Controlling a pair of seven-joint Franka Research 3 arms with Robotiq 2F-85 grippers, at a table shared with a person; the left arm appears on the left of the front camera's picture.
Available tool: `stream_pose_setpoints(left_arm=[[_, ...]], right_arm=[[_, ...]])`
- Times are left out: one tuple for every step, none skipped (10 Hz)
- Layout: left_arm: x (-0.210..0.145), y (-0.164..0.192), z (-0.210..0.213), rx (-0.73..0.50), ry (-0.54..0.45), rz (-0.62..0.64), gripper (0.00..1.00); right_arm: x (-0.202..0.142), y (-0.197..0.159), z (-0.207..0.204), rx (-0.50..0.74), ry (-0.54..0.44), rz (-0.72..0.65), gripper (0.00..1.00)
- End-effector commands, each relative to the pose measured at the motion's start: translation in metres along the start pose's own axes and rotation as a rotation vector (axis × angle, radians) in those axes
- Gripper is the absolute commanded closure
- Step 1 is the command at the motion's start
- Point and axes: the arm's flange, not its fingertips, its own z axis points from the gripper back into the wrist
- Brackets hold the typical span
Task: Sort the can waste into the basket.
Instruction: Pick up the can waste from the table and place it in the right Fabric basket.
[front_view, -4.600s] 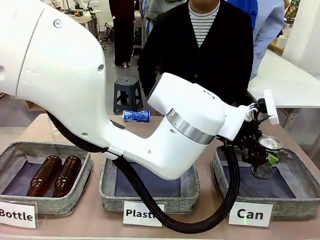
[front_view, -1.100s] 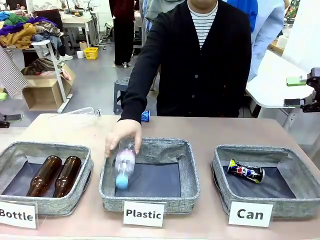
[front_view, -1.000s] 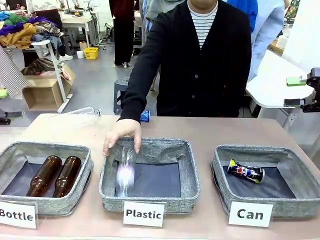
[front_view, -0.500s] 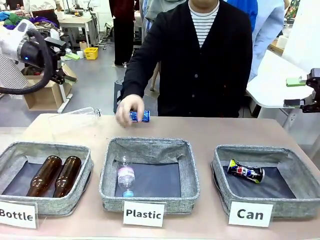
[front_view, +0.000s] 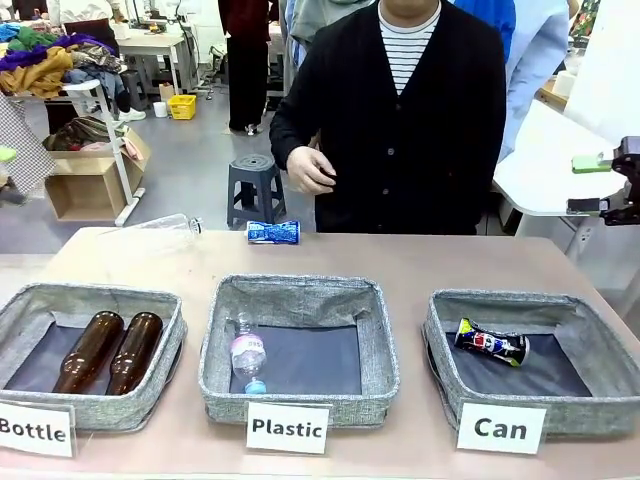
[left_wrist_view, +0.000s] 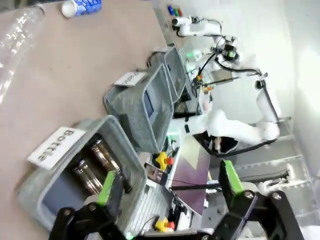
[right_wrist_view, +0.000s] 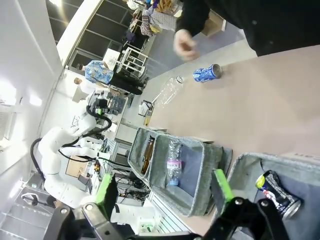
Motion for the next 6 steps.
stream_pose_setpoints(left_arm=[[-0.013,-0.004,-0.032,-0.011,-0.080,-0.059,0.00],[0.006,-0.016,-0.047,0.043,-0.093,-0.083,0.00],[0.033,-0.033,-0.065,0.099,-0.028,-0.131,0.00],[0.067,-0.051,-0.088,0.189,0.005,-0.152,0.00],[0.099,-0.069,-0.115,0.262,0.058,-0.174,0.00],[0.132,-0.085,-0.150,0.314,0.159,-0.210,0.00]], right_arm=[[-0.002,0.002,0.001,-0.005,0.010,0.007,0.00],[-0.002,0.002,0.001,-0.005,0.010,0.007,0.00],[-0.002,0.002,0.001,-0.005,0.010,0.007,0.00],[-0.002,0.002,0.001,-0.005,0.010,0.007,0.00],[-0.002,0.002,0.001,-0.005,0.010,0.007,0.00],[-0.002,0.002,0.001,-0.005,0.010,0.007,0.00]])
